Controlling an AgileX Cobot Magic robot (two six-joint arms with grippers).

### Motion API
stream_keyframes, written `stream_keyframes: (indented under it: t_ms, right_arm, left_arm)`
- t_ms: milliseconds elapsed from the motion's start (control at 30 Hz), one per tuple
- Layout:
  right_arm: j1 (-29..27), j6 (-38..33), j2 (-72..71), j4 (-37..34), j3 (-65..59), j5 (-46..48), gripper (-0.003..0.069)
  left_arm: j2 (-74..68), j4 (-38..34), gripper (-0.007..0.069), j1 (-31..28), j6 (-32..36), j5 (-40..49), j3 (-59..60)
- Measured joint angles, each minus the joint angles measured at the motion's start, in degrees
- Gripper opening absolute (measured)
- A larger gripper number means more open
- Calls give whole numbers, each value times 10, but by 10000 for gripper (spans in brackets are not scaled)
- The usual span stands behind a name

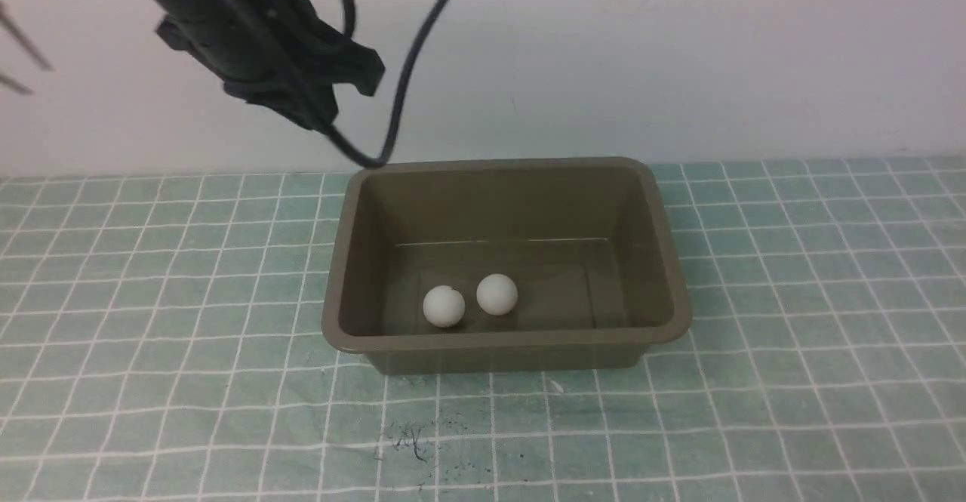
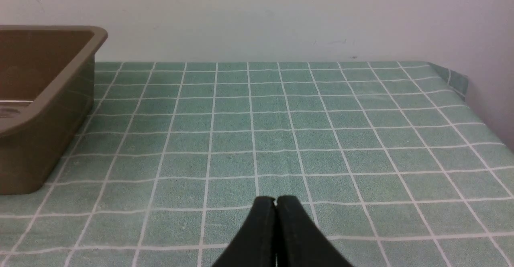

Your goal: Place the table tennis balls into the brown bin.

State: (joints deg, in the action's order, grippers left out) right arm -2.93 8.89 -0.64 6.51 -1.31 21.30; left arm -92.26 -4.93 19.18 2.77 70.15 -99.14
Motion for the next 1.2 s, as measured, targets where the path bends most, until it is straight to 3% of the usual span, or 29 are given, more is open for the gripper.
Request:
stream_keyframes:
  t_ms: [300,467,700,967,1100,1200]
  right_arm:
    - [0,0,0,0,0,0,-9]
    - [0,0,0,0,0,0,-9]
    - [0,0,0,0,0,0,-9]
    - [0,0,0,0,0,0,-9]
    - [0,0,0,0,0,0,-9]
    - [0,0,0,0,0,0,-9]
  left_arm:
    - [279,-39,-5,30,-8,-183,285]
    - [400,-53,-5,30,-8,-216,409]
    - [536,-42,-5,30,-8,-208,464]
    - [662,33,-5,29,-17,-230,496]
    - [751,67,-5,-10,-31,-317,618]
    - [863,63,-5,-94,-31,-420,781]
